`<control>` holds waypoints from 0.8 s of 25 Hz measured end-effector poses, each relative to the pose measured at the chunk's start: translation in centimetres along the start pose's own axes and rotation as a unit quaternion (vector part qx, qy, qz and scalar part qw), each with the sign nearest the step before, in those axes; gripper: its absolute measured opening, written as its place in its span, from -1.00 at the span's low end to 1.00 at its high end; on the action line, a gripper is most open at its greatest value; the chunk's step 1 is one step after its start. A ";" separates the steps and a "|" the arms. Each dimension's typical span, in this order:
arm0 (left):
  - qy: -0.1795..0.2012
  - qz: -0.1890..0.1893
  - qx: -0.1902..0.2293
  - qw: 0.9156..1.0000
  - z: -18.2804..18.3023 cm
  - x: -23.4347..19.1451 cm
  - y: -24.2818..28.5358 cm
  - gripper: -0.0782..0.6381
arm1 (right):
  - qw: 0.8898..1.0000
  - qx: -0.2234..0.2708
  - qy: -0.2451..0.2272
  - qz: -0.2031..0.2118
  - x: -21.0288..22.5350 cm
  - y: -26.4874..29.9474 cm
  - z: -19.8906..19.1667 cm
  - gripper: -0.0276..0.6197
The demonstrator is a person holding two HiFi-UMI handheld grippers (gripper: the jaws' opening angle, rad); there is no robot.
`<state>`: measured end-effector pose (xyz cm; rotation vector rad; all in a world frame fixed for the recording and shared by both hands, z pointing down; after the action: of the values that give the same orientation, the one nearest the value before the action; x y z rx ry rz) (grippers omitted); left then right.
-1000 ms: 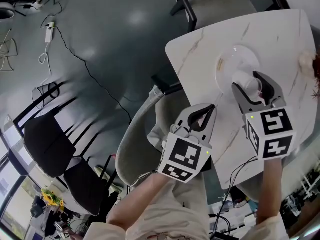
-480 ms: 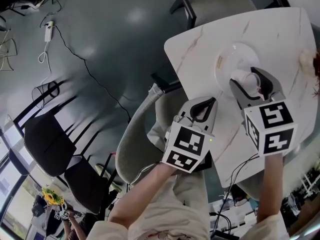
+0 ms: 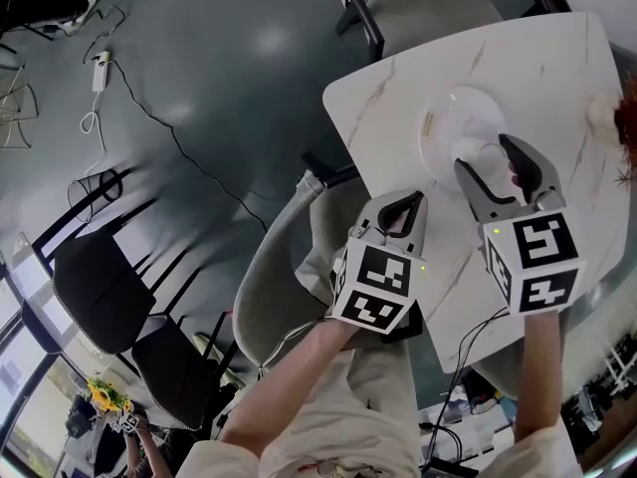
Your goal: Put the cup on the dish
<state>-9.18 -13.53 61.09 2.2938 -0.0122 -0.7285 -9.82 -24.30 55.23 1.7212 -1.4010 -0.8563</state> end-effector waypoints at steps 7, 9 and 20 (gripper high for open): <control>-0.018 -0.003 0.010 1.000 -0.1 -0.2 -0.1 -0.77 | 0.999 0.044 0.026 -0.015 0.2 -3.2 1.1 -0.08; -0.007 0.003 0.009 1.000 -0.2 -0.2 -0.1 -0.77 | 0.998 0.050 0.029 -0.017 0.2 -4.1 1.3 -0.08; -0.014 0.000 0.007 1.000 -0.4 -0.4 -0.3 -0.77 | 0.995 0.079 0.065 -0.020 -2.9 -10.9 -1.7 -0.08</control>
<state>-9.34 -12.99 61.31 2.2963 -0.0303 -0.7615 -3.58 -19.90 46.82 1.8943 -1.3808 -0.6562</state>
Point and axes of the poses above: the fingertips, and each gripper's own axes: y forward along the fingers, x to its right, z out of its top, the point moved 2 cm from there along -y, backward along the fingers
